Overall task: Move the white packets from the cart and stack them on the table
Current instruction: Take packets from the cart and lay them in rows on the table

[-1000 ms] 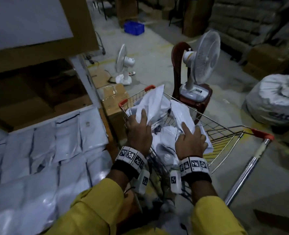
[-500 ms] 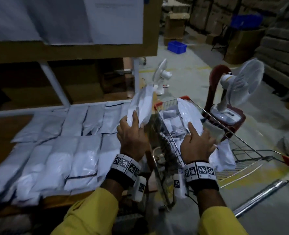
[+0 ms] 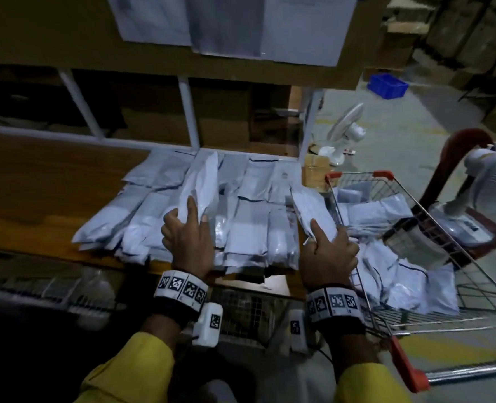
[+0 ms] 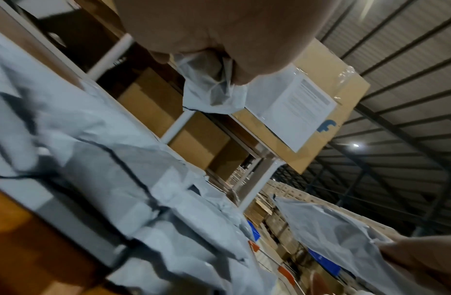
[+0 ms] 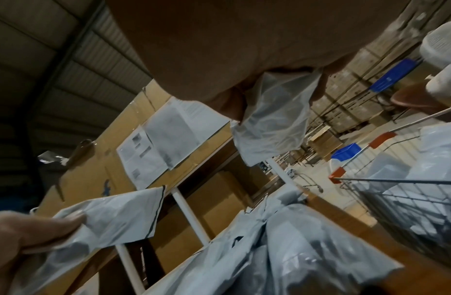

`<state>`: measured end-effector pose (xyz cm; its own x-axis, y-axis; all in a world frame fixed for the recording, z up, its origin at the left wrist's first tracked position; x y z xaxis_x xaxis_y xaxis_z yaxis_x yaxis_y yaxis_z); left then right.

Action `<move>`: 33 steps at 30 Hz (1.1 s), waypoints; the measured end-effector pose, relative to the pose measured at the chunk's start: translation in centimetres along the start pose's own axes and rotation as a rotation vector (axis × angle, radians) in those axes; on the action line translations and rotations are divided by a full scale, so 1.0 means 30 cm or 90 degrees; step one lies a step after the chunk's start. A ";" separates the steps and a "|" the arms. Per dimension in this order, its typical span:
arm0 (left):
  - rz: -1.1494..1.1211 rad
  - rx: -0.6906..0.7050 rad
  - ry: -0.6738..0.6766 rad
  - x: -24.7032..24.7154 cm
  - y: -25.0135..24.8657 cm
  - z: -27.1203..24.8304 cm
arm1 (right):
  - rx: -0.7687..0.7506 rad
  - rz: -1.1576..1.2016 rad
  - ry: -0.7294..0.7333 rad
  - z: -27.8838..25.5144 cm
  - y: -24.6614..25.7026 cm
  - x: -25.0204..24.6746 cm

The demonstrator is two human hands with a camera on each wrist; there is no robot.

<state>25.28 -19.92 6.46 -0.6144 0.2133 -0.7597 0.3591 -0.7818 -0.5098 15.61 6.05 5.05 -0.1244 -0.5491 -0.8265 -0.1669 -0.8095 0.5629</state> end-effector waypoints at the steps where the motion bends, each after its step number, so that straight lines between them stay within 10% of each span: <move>1: 0.000 -0.014 -0.007 -0.021 0.039 -0.003 | -0.012 -0.009 0.006 -0.012 0.022 0.018; 17: 0.072 -0.045 0.096 -0.095 0.690 0.131 | 0.023 -0.035 0.016 -0.175 0.339 0.289; 26: 0.119 0.045 0.190 -0.044 0.804 0.181 | 0.084 -0.091 -0.017 -0.190 0.374 0.398; 33: 0.081 0.015 0.109 -0.026 0.829 0.190 | 0.099 -0.206 0.042 -0.216 0.365 0.486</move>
<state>30.68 -42.89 -3.33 -0.4361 0.2063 -0.8760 0.4081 -0.8222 -0.3968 18.31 -12.17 -0.88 0.0213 -0.2852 -0.9582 -0.3348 -0.9051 0.2620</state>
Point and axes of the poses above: each hand's wrist, its own z-axis towards the middle knuckle, its own x-axis out of the palm, y = z × x, the point moved 5 cm from there along z, towards the middle knuckle, and after that the axes turned 14 degrees about x, right-handed, at the moved point
